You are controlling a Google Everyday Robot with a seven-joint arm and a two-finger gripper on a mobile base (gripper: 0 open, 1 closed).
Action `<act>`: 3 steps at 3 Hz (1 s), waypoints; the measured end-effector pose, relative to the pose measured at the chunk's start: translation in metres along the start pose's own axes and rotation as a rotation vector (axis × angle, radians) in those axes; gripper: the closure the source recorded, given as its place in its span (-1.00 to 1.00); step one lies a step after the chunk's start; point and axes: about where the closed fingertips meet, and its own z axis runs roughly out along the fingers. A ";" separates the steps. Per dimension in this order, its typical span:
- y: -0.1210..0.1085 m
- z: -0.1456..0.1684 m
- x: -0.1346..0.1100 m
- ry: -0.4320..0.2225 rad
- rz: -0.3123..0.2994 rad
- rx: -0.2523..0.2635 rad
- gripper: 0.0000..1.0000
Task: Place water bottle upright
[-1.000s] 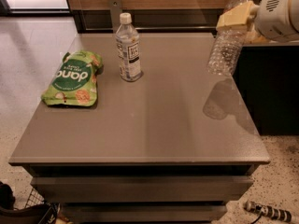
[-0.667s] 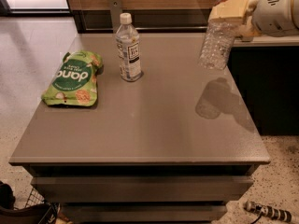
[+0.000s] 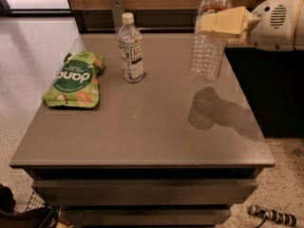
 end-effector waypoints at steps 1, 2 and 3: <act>-0.003 0.003 0.028 -0.023 -0.179 -0.031 1.00; -0.008 0.003 0.036 -0.092 -0.291 -0.033 1.00; -0.011 0.002 0.041 -0.158 -0.393 -0.062 1.00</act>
Offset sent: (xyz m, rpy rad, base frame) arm -0.0206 -0.0069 -0.0441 -0.1595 -0.4654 0.0728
